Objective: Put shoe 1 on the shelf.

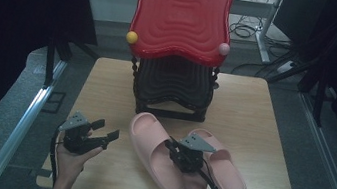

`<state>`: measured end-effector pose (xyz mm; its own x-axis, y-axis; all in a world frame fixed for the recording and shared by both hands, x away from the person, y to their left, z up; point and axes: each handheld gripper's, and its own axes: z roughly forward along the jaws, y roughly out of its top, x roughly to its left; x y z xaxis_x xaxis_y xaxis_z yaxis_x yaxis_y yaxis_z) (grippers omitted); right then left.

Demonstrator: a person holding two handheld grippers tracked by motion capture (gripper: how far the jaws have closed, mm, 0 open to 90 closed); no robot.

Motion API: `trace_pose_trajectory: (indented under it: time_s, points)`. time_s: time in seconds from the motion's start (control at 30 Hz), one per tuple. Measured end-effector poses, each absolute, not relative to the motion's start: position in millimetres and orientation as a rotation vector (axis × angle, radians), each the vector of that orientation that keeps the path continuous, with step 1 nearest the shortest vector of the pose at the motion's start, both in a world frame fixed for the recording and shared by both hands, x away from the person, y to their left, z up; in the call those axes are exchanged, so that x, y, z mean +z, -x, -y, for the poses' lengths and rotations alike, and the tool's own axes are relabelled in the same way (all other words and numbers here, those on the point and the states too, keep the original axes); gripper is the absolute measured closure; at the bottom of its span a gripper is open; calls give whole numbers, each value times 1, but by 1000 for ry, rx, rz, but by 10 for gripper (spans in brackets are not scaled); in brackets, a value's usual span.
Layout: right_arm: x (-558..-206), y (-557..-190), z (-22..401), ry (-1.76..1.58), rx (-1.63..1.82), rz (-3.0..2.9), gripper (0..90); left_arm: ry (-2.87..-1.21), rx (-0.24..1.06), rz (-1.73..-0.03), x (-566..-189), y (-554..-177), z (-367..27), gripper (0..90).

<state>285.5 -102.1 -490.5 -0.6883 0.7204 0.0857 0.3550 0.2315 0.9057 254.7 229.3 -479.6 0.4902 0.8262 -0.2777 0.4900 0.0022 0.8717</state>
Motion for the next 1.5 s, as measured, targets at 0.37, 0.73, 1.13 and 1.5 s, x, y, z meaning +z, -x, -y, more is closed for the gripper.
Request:
trace_pose_trajectory:
  time_s: [0.37, 0.73, 1.13, 1.5]
  points:
    - [-467, -284, 120, -1000, 1507, -2043, 832, -1656, 380, -1148, -482, -255, -226, 242]
    - [-442, -282, 116, -970, 1595, -1940, 832, -1654, 380, -1149, -483, -255, -226, 242]
    - [-407, -286, 113, -916, 1644, -1872, 832, -1656, 374, -1151, -484, -255, -225, 242]
    - [-371, -294, 109, -896, 1703, -1807, 832, -1661, 371, -1149, -485, -255, -225, 241]
